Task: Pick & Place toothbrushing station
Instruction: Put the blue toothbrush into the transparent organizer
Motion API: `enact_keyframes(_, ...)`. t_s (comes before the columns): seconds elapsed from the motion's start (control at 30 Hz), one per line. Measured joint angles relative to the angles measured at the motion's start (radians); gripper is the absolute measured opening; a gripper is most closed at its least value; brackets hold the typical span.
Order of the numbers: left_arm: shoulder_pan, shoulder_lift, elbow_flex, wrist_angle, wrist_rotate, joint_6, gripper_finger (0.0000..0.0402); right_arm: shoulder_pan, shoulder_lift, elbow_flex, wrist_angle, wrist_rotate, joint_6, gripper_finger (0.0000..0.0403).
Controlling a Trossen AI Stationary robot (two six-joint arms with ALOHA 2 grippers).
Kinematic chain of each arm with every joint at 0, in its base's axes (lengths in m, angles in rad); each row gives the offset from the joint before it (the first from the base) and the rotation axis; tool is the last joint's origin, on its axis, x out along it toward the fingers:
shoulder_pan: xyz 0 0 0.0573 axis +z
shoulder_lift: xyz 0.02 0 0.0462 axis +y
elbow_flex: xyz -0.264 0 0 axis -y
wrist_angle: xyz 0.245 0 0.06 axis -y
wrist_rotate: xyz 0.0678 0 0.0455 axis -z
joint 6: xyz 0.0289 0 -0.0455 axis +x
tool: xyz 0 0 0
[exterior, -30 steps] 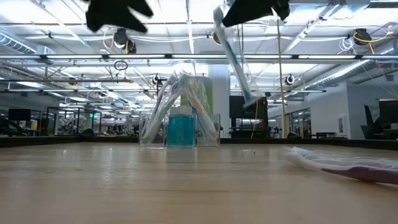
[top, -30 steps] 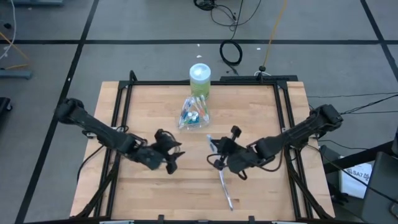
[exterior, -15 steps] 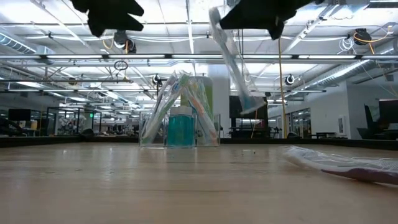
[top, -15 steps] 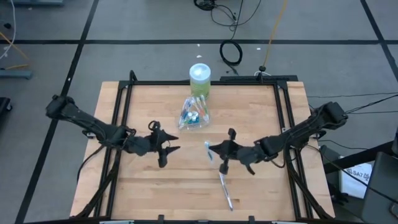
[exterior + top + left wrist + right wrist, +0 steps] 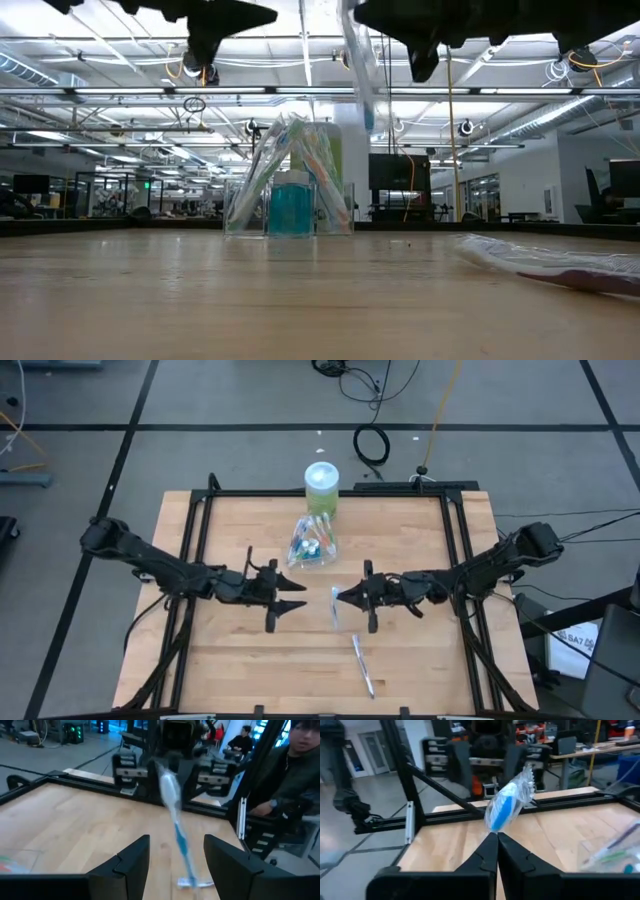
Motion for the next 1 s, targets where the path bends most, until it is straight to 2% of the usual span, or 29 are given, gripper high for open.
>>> enact_keyframes(0.17, 0.005, 0.097, -0.003, 0.119, -0.001, 0.036, 0.0191, 0.001, 0.000, 0.000, 0.018, -0.002, -0.007, 0.0000)
enact_keyframes(0.33, 0.032, 0.172, -0.002, 0.238, 0.001, -0.026, 0.0191, 0.002, 0.000, 0.000, 0.021, -0.001, -0.007, 0.0000)
enact_keyframes(0.47, 0.062, 0.213, 0.005, 0.283, 0.096, -0.037, 0.0191, 0.002, 0.000, 0.000, 0.033, -0.001, -0.002, 0.0000)
enact_keyframes(0.67, 0.072, 0.290, 0.077, 0.284, 0.171, -0.026, 0.0191, 0.002, 0.000, 0.000, 0.027, -0.001, -0.002, 0.0000)
enact_keyframes(1.0, 0.079, 0.310, 0.111, 0.271, 0.175, -0.022, 0.0191, 0.002, 0.000, 0.000, 0.025, -0.002, 0.000, 0.0000)
